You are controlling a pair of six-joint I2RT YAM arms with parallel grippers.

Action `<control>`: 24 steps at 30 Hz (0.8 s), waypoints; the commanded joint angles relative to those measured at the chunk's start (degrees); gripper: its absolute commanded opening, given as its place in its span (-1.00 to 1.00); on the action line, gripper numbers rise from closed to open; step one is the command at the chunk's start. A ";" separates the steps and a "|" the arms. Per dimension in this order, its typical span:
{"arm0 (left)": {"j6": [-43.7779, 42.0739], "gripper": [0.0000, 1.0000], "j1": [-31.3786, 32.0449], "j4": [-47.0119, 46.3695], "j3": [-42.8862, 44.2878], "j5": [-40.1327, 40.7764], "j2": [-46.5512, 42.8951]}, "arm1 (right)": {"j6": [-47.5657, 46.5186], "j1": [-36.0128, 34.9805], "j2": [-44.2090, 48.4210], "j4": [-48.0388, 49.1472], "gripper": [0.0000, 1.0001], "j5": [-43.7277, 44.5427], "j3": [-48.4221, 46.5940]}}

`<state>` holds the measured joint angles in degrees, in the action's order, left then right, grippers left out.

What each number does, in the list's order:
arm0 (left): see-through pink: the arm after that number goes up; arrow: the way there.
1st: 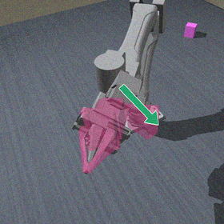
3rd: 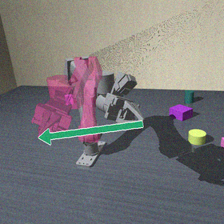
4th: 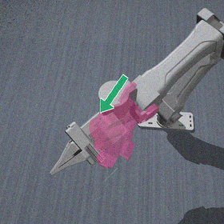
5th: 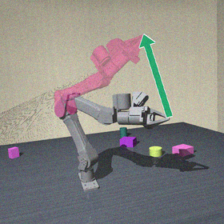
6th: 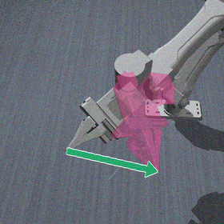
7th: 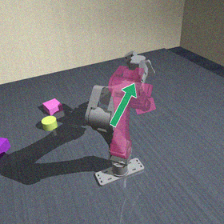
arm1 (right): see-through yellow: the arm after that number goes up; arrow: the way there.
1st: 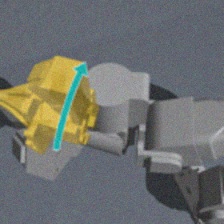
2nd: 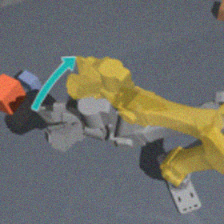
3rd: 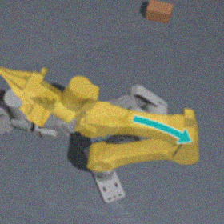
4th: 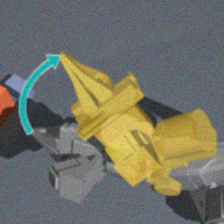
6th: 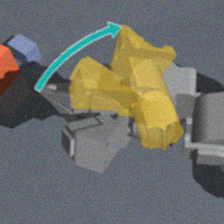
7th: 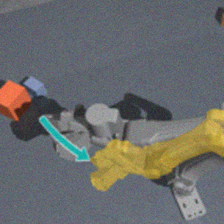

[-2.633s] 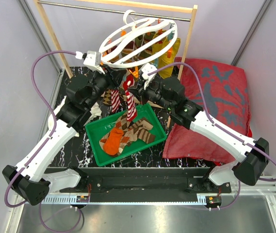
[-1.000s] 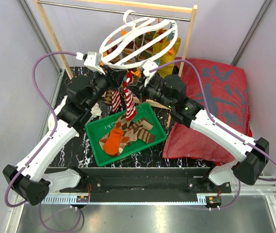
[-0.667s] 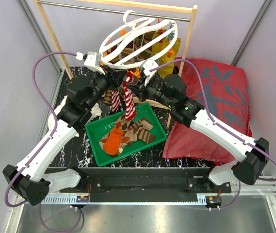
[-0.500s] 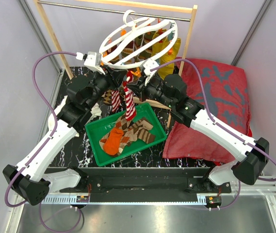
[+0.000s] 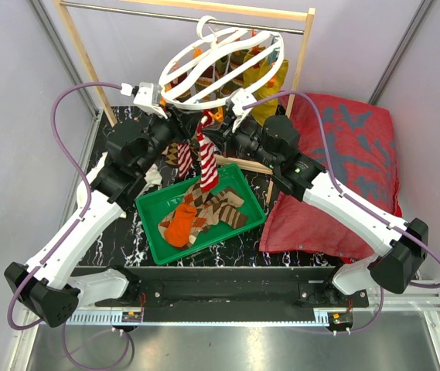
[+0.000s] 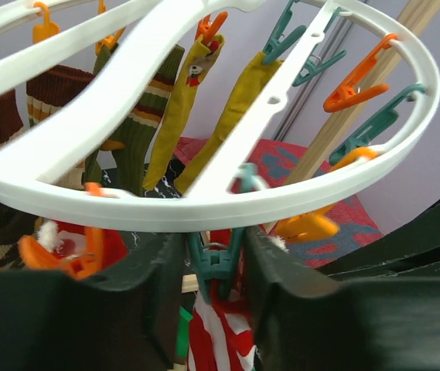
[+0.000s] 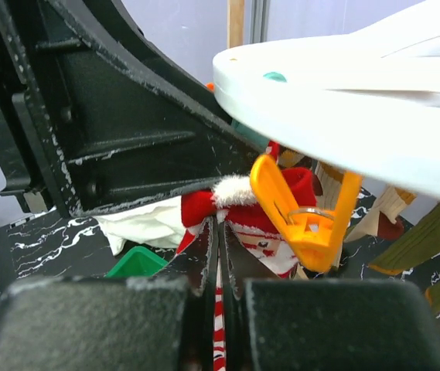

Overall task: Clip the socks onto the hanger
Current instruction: Clamp the sock onto the hanger.

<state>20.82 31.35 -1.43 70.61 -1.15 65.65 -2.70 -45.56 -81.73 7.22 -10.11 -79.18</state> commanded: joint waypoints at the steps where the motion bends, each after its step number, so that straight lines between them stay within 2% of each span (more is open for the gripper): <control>1: -1.05 -0.06 0.20 -0.50 -0.38 2.45 -1.66 | 0.50 0.56 -0.18 4.20 -0.94 -0.44 -2.74; 3: -0.35 0.17 0.20 -0.85 -0.65 4.04 -1.93 | 0.24 0.56 -0.18 4.20 -0.87 -0.53 -2.56; 4: -0.08 0.22 0.20 -1.03 -0.65 4.66 -1.93 | 0.15 0.56 -0.18 4.03 -0.81 -0.44 -2.30; 5: 0.10 0.24 0.20 -1.29 -0.82 6.06 -1.93 | 0.06 0.56 0.08 4.03 -0.57 -0.35 -2.12; 8: 0.36 0.25 0.11 -1.12 -0.56 9.30 -1.31 | -0.73 0.82 1.05 3.24 -0.08 0.53 -0.81; 12: 0.54 0.25 -0.77 -1.03 -0.21 10.11 -0.96 | -0.99 2.40 3.95 3.06 0.17 1.15 2.62; 16: 0.54 0.25 -0.94 -1.29 -0.38 9.50 -1.92 | -1.43 3.99 6.23 3.15 0.22 -2.10 4.73; 24: 0.71 0.25 -1.03 0.64 -0.12 8.09 -5.53 | -1.17 4.25 4.83 7.45 0.23 -6.68 2.45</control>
<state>21.32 30.57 0.75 69.97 6.33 63.51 -3.49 -41.34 -77.60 9.74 -13.89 -74.54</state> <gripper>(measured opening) 0.624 0.613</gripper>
